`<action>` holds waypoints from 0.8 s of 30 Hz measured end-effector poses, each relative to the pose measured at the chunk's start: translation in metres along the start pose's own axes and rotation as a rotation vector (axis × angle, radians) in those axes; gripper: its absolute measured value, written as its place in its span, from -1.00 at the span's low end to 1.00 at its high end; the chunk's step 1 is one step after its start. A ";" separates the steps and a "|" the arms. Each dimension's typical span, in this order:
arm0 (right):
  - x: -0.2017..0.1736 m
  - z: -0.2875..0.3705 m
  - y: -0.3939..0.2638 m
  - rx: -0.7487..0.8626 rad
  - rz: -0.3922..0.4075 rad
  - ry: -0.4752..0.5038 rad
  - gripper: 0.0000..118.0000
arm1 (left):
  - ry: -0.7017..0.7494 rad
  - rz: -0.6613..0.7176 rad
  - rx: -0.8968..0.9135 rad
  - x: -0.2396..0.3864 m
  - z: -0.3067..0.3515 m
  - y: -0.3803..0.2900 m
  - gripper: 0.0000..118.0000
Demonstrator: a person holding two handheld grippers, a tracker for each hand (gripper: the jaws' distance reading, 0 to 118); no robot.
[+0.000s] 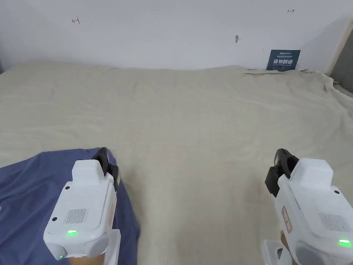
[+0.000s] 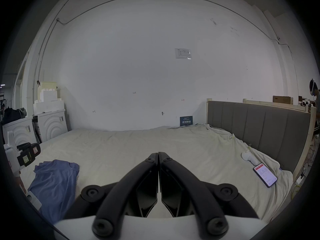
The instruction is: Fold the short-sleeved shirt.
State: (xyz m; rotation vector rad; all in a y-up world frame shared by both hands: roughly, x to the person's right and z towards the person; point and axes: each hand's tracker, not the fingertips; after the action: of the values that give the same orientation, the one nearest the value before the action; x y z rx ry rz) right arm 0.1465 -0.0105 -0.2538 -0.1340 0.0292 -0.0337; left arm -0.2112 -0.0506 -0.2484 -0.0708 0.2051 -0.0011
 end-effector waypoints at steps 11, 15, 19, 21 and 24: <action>0.003 -0.001 0.001 -0.009 -0.006 0.007 -1.00 | -0.011 -0.019 -0.008 0.002 -0.001 -0.002 -1.00; 0.003 0.000 0.002 -0.003 -0.003 0.002 -1.00 | -0.010 -0.027 -0.010 0.003 -0.002 -0.002 -1.00; 0.003 0.000 0.004 -0.006 0.004 0.000 -1.00 | -0.013 -0.010 -0.009 0.001 -0.003 0.002 -1.00; 0.000 0.000 0.008 -0.011 0.041 -0.013 -1.00 | -0.031 0.038 -0.025 -0.001 -0.005 0.006 -1.00; -0.017 0.003 0.017 0.025 0.282 -0.098 -1.00 | -0.089 0.279 -0.050 -0.014 -0.008 0.015 -1.00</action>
State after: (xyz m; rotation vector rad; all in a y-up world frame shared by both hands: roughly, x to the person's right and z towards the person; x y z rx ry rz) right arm 0.1304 0.0072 -0.2522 -0.1055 -0.0505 0.2540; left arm -0.2266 -0.0362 -0.2544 -0.0918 0.1252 0.2848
